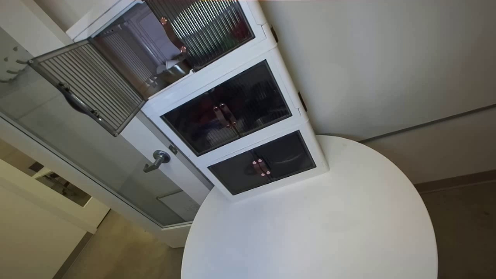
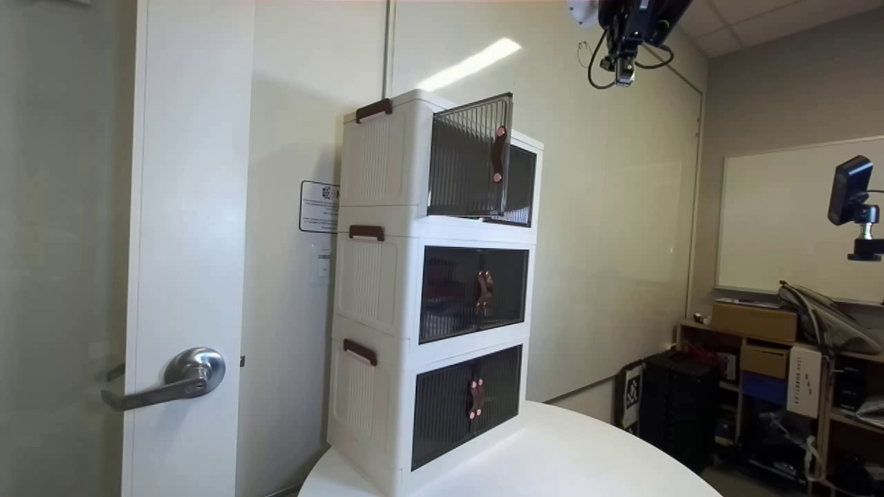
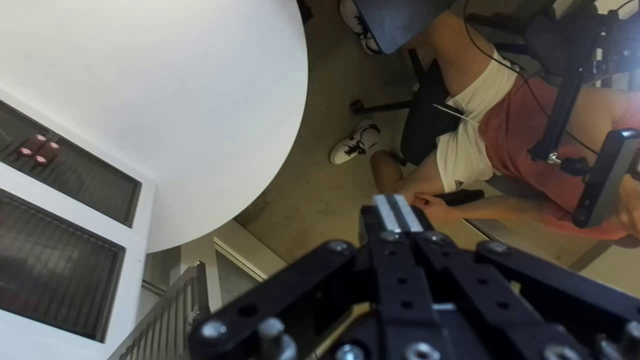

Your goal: Close the top drawer

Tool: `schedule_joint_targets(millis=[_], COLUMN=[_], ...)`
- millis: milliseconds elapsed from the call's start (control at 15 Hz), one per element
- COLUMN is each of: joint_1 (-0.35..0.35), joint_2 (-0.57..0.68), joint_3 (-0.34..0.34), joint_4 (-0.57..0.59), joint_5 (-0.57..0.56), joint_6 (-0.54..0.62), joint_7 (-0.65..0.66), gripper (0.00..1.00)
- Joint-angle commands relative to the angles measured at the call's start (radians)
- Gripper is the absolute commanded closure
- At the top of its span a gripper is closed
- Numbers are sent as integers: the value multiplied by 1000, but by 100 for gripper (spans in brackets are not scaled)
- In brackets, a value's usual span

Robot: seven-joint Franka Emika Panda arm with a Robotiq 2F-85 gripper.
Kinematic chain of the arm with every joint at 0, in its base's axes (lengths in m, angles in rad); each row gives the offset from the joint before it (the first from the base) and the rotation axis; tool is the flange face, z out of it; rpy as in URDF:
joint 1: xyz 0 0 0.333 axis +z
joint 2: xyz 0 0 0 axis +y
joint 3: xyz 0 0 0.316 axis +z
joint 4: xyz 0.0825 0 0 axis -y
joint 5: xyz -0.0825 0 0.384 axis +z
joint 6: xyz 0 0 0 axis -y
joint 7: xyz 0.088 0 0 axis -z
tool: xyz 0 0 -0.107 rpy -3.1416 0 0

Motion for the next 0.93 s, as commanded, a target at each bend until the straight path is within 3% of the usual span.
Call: schedule_joint_targets(millis=[0,600,733,867], joint_1=[14,55,61,72], joint_2=[34,33,19,32], joint_3=[23,94,112,136], joint_4=[33,41,16,18], joint_5=[44,87,71,9], joint_6=[-27,36,171,257], joint_7=[-8,40,142,249], gripper=[71,6,0,0])
